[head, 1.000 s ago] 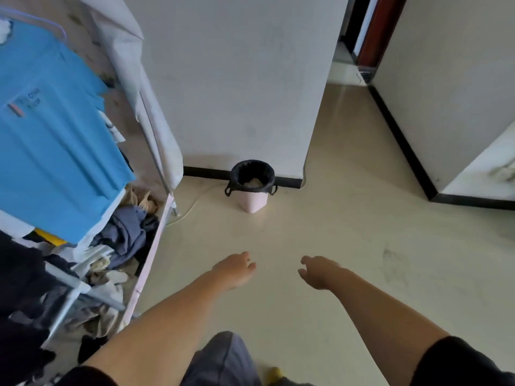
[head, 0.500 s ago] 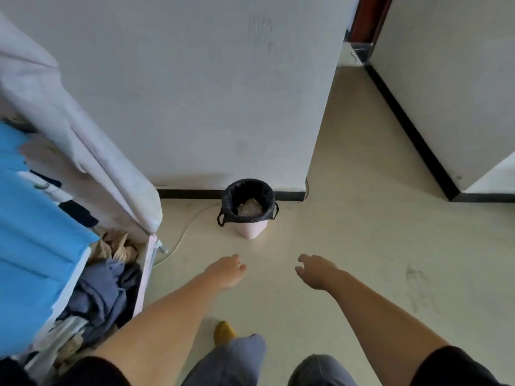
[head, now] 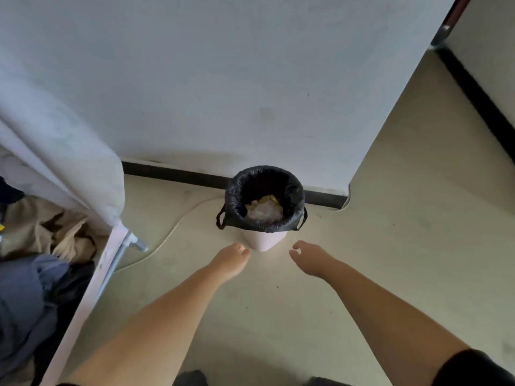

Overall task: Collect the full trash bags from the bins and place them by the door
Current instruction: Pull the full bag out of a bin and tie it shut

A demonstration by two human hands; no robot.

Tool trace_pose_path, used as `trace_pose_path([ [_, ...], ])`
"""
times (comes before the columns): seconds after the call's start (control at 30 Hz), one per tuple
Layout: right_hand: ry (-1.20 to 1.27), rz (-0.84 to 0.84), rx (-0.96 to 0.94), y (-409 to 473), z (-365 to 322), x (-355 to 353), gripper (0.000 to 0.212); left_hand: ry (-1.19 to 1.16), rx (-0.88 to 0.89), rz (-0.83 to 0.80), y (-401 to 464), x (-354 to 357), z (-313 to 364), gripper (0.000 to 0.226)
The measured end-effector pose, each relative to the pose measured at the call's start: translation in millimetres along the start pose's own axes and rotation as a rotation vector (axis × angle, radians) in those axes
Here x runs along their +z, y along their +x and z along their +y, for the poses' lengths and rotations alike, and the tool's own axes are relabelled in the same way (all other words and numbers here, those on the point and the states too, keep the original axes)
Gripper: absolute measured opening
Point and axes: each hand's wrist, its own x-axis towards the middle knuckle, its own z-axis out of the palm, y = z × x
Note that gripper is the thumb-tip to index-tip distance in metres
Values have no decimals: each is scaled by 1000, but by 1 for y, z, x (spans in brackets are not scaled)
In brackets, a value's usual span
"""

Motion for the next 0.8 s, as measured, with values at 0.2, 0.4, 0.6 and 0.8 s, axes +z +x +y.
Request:
trace_pose_path([
  [0.2, 517, 105, 88, 149, 31, 71, 36, -307, 23, 95, 167, 52, -33, 47],
  [0.4, 1076, 162, 119, 210, 46, 81, 46, -1132, -63, 77, 229, 61, -43, 53],
  [0.6, 1517, 132, 58, 211, 40, 77, 35, -1487, 17, -16, 224, 63, -41, 34],
  [0.8, 1736, 15, 49, 216, 54, 89, 45, -1460, 48, -47, 205, 71, -59, 27],
])
